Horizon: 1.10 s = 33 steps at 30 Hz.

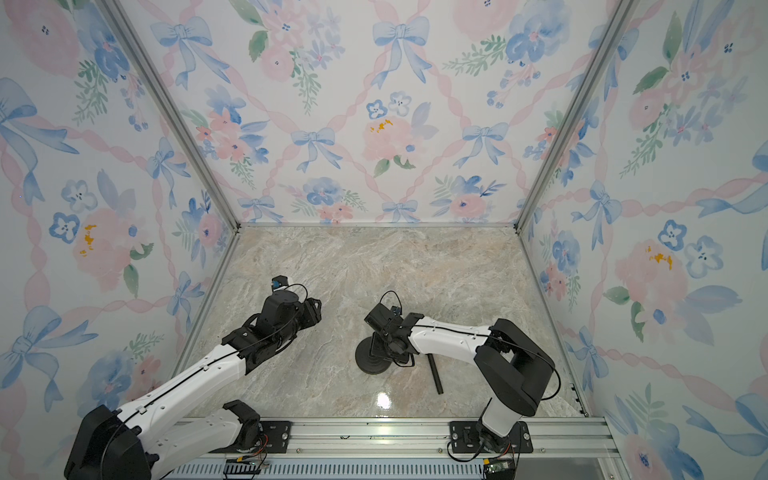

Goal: Assemble a microphone stand
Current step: Move the microphone stand base to the center of the board.

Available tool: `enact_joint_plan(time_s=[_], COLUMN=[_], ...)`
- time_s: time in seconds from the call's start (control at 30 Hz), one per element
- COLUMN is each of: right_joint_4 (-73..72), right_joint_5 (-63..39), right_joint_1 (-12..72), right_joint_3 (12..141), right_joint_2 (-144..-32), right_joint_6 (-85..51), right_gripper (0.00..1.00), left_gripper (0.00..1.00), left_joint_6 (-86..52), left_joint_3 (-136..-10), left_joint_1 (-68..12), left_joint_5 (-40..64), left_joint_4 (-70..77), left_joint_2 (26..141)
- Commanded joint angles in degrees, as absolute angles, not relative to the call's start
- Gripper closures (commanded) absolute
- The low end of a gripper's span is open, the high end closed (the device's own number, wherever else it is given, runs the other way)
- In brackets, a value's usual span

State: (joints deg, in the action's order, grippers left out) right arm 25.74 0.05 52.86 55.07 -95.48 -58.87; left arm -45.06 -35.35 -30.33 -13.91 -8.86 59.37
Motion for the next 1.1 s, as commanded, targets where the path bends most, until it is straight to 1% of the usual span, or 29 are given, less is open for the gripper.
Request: enact_joint_plan(time_s=[0.0,0.13,0.37,0.63,0.8,0.9,1.07], right_joint_4=[30.4,33.4,30.9,29.8,29.5,31.7,33.5], right_joint_5=[4.4,6.5,5.8,6.5,6.6,6.5,7.6], right_joint_1=[54.1,54.1,53.3,45.9,42.0,38.9,36.1], right_joint_3=[56.1,58.0,58.5,64.0,69.7,74.8,78.0], right_joint_2=[-98.3,-99.3,-103.6,-110.0,-115.5,-118.9,-117.4], right_joint_6=[-59.0,-56.7,-55.0,-49.7,-45.6,-43.6,-41.5], right_gripper=[0.38,0.40,0.42,0.42,0.42,0.42,0.42], left_gripper=[0.35,0.35,0.35,0.35,0.35,0.34,0.33], left_joint_6=[-44.9,-45.3,-45.6,-45.7,-46.8,-47.2,-47.4], left_joint_3=[-34.3,-34.2,-34.0,-33.7,-32.8,-32.5,-32.1], left_joint_1=[-30.2,-30.2,-30.1,-30.1,-30.1,-30.2,-31.1], left_joint_5=[-14.0,-14.7,-15.4,-16.1,-15.7,-15.0,-14.4], left_joint_4=[-9.5,-9.5,-9.5,-9.5,-9.4,-9.3,-9.1], left_joint_2=[58.3,57.8,57.4,56.1,55.2,55.2,55.6])
